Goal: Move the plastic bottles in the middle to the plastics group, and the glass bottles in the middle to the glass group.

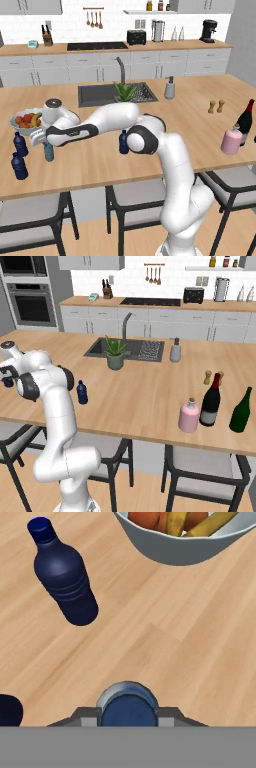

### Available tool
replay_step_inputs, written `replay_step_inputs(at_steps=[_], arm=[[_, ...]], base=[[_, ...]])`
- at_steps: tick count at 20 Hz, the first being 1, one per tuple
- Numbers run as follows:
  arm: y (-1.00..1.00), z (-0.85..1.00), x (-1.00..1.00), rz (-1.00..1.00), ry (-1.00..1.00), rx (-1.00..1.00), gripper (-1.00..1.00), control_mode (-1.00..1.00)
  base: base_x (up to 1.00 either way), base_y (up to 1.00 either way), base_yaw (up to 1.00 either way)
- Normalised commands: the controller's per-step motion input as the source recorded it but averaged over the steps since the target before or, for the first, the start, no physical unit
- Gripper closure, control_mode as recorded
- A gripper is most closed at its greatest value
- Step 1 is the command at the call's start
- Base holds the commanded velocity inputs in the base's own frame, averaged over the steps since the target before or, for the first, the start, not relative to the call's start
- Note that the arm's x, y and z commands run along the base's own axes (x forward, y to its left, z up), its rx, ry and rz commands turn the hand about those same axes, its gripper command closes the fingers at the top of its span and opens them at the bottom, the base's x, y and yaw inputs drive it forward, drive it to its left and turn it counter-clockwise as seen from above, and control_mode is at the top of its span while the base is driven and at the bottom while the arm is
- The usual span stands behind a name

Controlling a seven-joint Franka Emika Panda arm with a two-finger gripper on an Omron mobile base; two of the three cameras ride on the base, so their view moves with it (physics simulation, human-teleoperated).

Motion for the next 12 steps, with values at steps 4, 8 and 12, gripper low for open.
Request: replay_step_inputs(at_steps=[4, 8, 12], arm=[[0.00, 0.00, 0.00, 0.00, 0.00, 0.00, -1.00, -1.00], [0.00, 0.00, 0.00, 0.00, 0.00, 0.00, -1.00, -1.00], [0.00, 0.00, 0.00, 0.00, 0.00, 0.00, -1.00, -1.00]], base=[[0.00, 0.00, 0.00], [0.00, 0.00, 0.00], [0.00, 0.00, 0.00]])
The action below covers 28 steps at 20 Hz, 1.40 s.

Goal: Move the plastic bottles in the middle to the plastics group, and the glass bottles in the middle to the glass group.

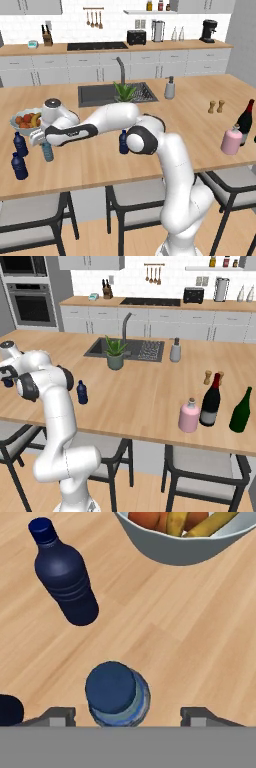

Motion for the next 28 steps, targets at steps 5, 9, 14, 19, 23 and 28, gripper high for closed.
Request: replay_step_inputs(at_steps=[5, 9, 14, 19, 23, 28], arm=[[0.00, 0.02, 0.00, 0.00, 0.01, 0.00, -1.00, -1.00], [0.00, 0.30, -0.21, 0.00, 0.01, 0.00, -1.00, -1.00], [-0.48, 0.62, -0.73, -0.06, -0.04, 0.05, -1.00, -1.00], [-0.90, 0.52, -0.97, -0.13, -0.03, 0.07, -1.00, -1.00], [-1.00, 0.37, -0.76, -0.17, 0.00, 0.05, -1.00, -1.00], [-1.00, 0.27, -0.60, -0.20, 0.00, 0.01, -1.00, -1.00]], base=[[0.00, 0.00, 0.00], [0.00, 0.00, 0.00], [0.00, 0.00, 0.00], [0.00, 0.00, 0.00], [0.00, 0.00, 0.00], [0.00, 0.00, 0.00]])
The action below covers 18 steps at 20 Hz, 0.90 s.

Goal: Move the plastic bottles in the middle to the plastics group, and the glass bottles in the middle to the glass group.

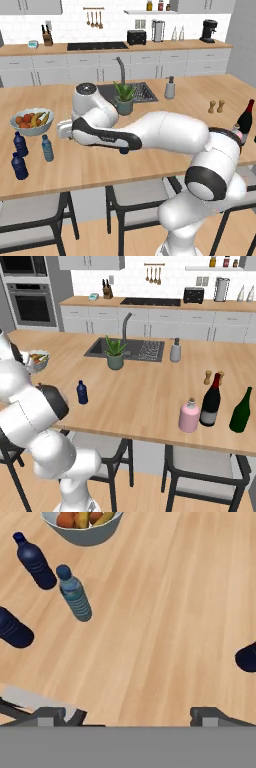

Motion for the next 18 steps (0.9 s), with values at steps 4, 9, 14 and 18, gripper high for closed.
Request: replay_step_inputs(at_steps=[4, 9, 14, 18], arm=[[-1.00, 0.32, -0.35, -0.16, 0.07, 0.00, -1.00, -1.00], [-1.00, 0.32, -0.12, -0.15, 0.09, 0.00, -1.00, -1.00], [-1.00, 0.06, 0.00, -0.15, 0.04, 0.00, -1.00, -1.00], [-0.95, 0.00, 0.11, -0.11, 0.04, -0.05, -1.00, -1.00]], base=[[0.00, 0.00, 0.00], [0.00, 0.00, 0.00], [0.00, 0.00, 0.00], [0.00, 0.00, 0.00]])
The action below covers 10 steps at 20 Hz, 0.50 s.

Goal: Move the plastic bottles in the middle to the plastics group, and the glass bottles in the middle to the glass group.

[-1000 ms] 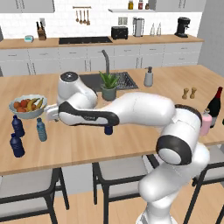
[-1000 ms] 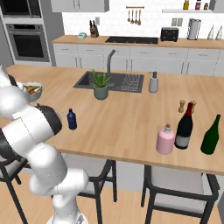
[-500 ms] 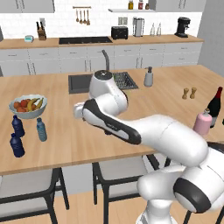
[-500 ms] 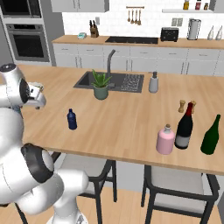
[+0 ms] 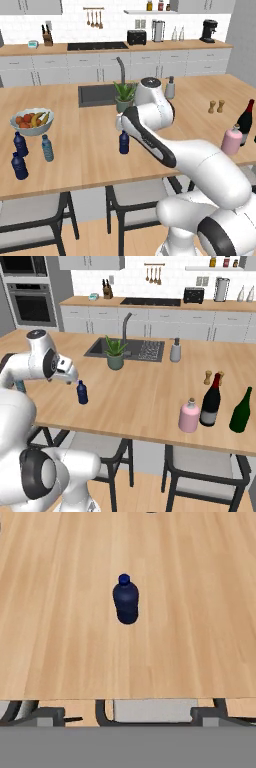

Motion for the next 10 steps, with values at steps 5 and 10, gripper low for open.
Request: replay_step_inputs(at_steps=[5, 10], arm=[[-0.31, -0.05, 0.38, 0.00, 0.00, 0.00, -1.00, -1.00], [0.00, -0.15, 1.00, 0.04, 0.03, 0.00, -1.00, -1.00]], base=[[0.00, 0.00, 0.00], [0.00, 0.00, 0.00]])
